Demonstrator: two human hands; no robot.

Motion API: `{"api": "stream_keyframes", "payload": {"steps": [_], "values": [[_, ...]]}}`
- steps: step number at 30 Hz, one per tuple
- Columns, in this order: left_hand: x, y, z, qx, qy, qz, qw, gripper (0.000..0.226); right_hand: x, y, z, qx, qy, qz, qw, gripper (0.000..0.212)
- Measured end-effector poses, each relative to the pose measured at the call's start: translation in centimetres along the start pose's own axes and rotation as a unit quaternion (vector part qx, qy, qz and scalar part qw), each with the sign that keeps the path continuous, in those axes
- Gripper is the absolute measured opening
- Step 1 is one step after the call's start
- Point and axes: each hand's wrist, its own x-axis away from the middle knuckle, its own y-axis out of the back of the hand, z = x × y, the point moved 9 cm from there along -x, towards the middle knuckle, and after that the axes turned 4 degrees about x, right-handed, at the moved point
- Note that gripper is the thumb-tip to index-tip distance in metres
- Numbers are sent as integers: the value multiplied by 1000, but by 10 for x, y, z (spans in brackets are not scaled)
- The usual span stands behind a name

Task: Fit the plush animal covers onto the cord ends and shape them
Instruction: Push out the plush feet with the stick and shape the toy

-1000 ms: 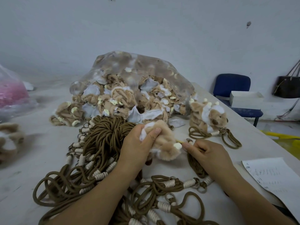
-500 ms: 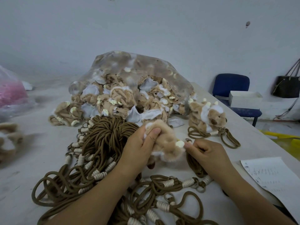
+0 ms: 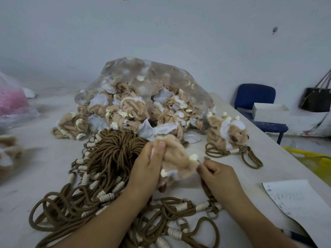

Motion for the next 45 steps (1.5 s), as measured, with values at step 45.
{"api": "stream_keyframes", "payload": {"steps": [45], "values": [[6,-19,3,8,56,95,994,27,-5,18,3,42,77,29,996,63]]}}
